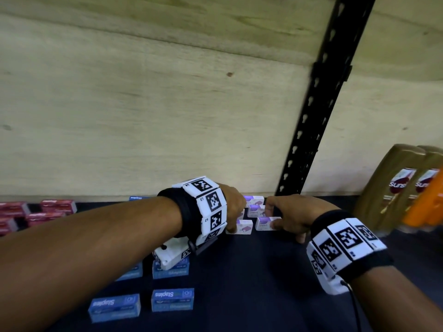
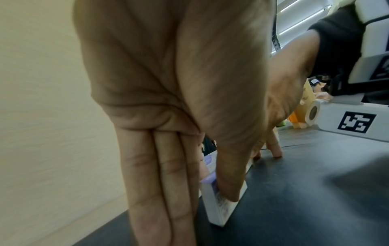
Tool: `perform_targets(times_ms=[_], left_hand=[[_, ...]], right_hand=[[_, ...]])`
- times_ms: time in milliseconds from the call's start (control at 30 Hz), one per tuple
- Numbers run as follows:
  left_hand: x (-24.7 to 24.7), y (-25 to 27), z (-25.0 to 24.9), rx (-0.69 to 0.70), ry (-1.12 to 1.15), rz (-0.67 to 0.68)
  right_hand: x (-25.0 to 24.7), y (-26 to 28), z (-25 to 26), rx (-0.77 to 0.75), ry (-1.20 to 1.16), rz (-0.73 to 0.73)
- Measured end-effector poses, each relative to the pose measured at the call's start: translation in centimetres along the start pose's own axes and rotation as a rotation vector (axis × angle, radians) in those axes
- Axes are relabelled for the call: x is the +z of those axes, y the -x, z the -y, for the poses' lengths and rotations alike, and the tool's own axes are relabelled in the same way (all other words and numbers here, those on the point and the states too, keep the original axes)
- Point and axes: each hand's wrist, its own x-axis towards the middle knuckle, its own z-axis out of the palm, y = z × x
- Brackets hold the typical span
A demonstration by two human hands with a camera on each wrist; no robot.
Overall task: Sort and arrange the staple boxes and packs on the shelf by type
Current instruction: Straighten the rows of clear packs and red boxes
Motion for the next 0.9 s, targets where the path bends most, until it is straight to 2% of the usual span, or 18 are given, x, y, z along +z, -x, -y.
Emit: perform_targets(times_ms=[100, 267, 367, 433, 500, 567, 767, 900], left_hand=[[0.1, 0.1, 0.1, 0.018, -0.044, 0.002], [-0.7, 1.1, 0.7, 0.033, 0.016, 0.024], [-2.0, 3.1, 1.4, -0.031, 0.080, 0.019], [-3.0, 4.2, 2.1, -0.084, 0.129, 0.010], [-3.9, 5.7, 2.8, -0.130, 0.138, 0.041], [-4.5, 7.4, 3.7, -0.172, 0.122, 0.064], [-4.2, 13.1, 7.5, -0.290, 0.109, 0.071], [-3.7, 17.8, 9.7, -0.393, 0.125, 0.022]], right_hand=[[0.0, 0.0, -0.3, 0.009, -0.040, 0.016], [-0.3, 0.4, -0.6, 0.049, -0.164, 0.037], [-1.2, 1.4, -0.7, 0.141, -0.272, 0.065], [-1.6, 1.6, -0.9, 0.145, -0.266, 0.000], [-2.3, 1.9, -0.5, 0.068, -0.082, -0.125], [-2.6, 2.0, 0.8, -0.027, -0.020, -0.210], [-3.6, 1.9, 7.2, -0.273, -0.027, -0.245], [-4.3, 1.7, 11.7, -0.455, -0.071, -0.243]])
